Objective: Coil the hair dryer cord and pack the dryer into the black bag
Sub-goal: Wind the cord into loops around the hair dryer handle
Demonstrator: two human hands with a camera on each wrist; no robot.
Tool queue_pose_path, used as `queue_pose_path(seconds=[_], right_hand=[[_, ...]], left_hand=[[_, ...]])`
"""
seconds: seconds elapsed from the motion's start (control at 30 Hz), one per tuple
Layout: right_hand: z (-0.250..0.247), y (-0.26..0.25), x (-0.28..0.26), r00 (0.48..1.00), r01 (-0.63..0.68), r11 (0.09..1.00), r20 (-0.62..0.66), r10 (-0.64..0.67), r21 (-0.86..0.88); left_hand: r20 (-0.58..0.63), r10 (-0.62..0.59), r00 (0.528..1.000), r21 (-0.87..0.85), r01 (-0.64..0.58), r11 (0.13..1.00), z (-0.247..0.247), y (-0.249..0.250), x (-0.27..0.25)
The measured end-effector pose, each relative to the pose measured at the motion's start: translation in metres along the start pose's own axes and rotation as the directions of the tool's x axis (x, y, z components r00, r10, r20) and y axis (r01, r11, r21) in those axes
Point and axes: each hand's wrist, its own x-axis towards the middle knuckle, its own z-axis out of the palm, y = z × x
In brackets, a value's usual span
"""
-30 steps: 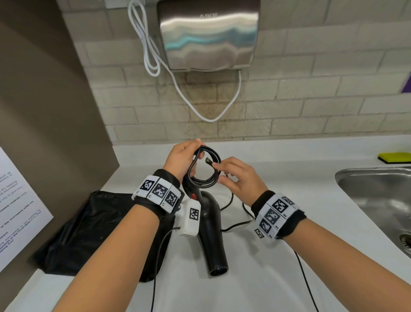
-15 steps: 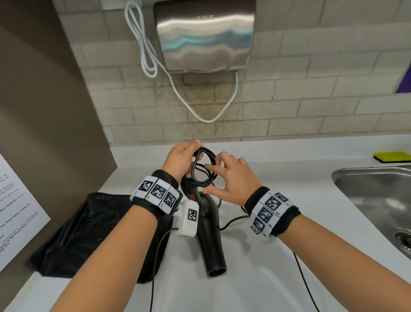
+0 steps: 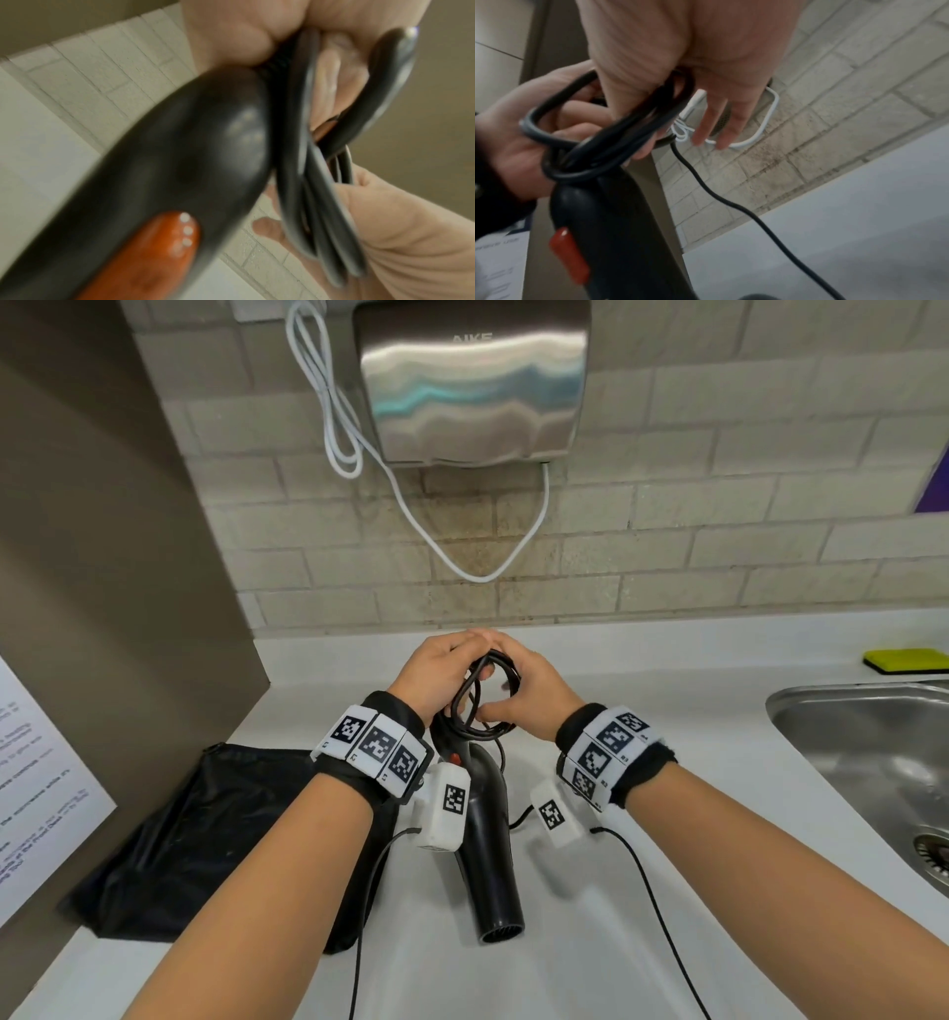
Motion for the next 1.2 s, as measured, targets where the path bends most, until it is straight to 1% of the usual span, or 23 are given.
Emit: queue_pose_path(seconds=[0.07,0.2,0.33,0.4,0.5,0.57,0.6,0.67,0.7,0.73,0.77,0.8,0.87,0.9,0.93,0.97,1.0,1.03,1.07,1.1,1.13,1.17,1.2], right_hand=[[-0.002,0.005,0.001,0.998,-0.037,0.995,0.056,0.031,0.096],[-0.006,0.012,0.001,0.990,-0.105,0.994,0.102,0.100,0.040],[-0.012,0.008,-0.001,0.964,-0.142,0.981,0.243,0.106,0.133],[-0.017,0.009,-0.004,0.957,-0.163,0.981,0.258,0.131,0.108],[-0.027,0.023,-0.008,0.958,-0.147,0.984,0.235,0.167,-0.103],[-0.031,0.033,-0.011,0.962,-0.128,0.959,0.204,0.182,-0.254],[-0.032,0.037,-0.013,0.972,-0.133,0.948,0.151,0.183,-0.289],[-0.034,0.044,-0.017,0.982,-0.183,0.946,-0.012,0.186,-0.268],[-0.035,0.046,-0.018,0.977,-0.210,0.943,-0.081,0.196,-0.258],[-0.035,0.046,-0.017,0.970,-0.238,0.928,-0.120,0.212,-0.285],[-0.034,0.044,-0.015,0.963,-0.266,0.893,-0.134,0.233,-0.364],[-0.031,0.039,-0.013,0.956,-0.292,0.827,-0.134,0.260,-0.480],[-0.024,0.025,-0.009,0.946,-0.298,0.609,-0.143,0.291,-0.735],[-0.020,0.018,-0.008,0.958,-0.247,0.491,-0.133,0.255,-0.836],[-0.017,0.015,-0.007,0.976,-0.167,0.398,-0.094,0.197,-0.902],[-0.015,0.012,-0.006,0.990,-0.082,0.354,-0.036,0.134,-0.932],[-0.014,0.010,-0.005,0.995,-0.009,0.357,0.029,0.100,-0.934],[-0.014,0.010,-0.005,0.989,0.047,0.433,0.102,0.105,-0.900],[-0.016,0.012,-0.006,0.972,0.054,0.577,0.176,0.157,-0.815],[-0.018,0.012,-0.008,0.942,0.006,0.735,0.250,0.223,-0.678],[-0.021,0.012,-0.010,0.914,-0.071,0.840,0.303,0.271,-0.539],[-0.022,0.012,-0.011,0.902,-0.124,0.880,0.318,0.292,-0.458],[-0.025,0.014,-0.012,0.907,-0.150,0.885,0.295,0.301,-0.442]], left_hand=[[0.000,0.013,1.000,0.000,-0.013,1.000,-0.001,0.000,0.000],[0.040,0.002,0.999,-0.021,-0.001,1.000,-0.001,-0.002,0.000],[0.051,-0.013,0.999,-0.049,0.015,0.999,-0.002,-0.004,0.002],[0.040,-0.023,0.999,-0.067,0.026,0.997,-0.003,-0.005,0.002],[0.018,-0.033,0.999,-0.078,0.035,0.996,-0.006,-0.005,0.002],[0.012,-0.033,0.999,-0.070,0.033,0.997,-0.008,-0.005,0.001],[0.009,-0.034,0.999,-0.068,0.035,0.997,-0.010,-0.005,0.001],[0.014,-0.040,0.999,-0.063,0.041,0.997,-0.013,-0.005,0.000],[0.021,-0.041,0.999,-0.058,0.042,0.997,-0.014,-0.005,-0.001],[0.028,-0.039,0.999,-0.050,0.041,0.998,-0.014,-0.005,-0.001],[0.033,-0.035,0.999,-0.042,0.037,0.998,-0.013,-0.004,-0.001],[0.033,-0.031,0.999,-0.034,0.032,0.999,-0.011,-0.004,-0.001],[0.027,-0.021,0.999,-0.026,0.022,0.999,-0.007,-0.003,-0.001],[0.023,-0.018,1.000,-0.025,0.018,1.000,-0.005,-0.002,-0.001],[0.019,-0.015,1.000,-0.025,0.015,1.000,-0.004,-0.002,0.000],[0.016,-0.011,1.000,-0.026,0.012,1.000,-0.004,-0.002,-0.001],[0.014,-0.007,1.000,-0.026,0.008,1.000,-0.004,-0.002,-0.001],[0.012,-0.003,1.000,-0.027,0.004,1.000,-0.005,-0.003,-0.001],[0.010,-0.001,1.000,-0.030,0.001,1.000,-0.006,-0.003,-0.001],[0.008,0.000,1.000,-0.034,0.000,0.999,-0.007,-0.003,-0.002],[0.005,0.001,1.000,-0.037,-0.001,0.999,-0.008,-0.003,-0.002],[0.003,0.003,1.000,-0.038,-0.003,0.999,-0.009,-0.003,-0.002],[0.005,0.003,1.000,-0.037,-0.003,0.999,-0.010,-0.004,-0.003]])
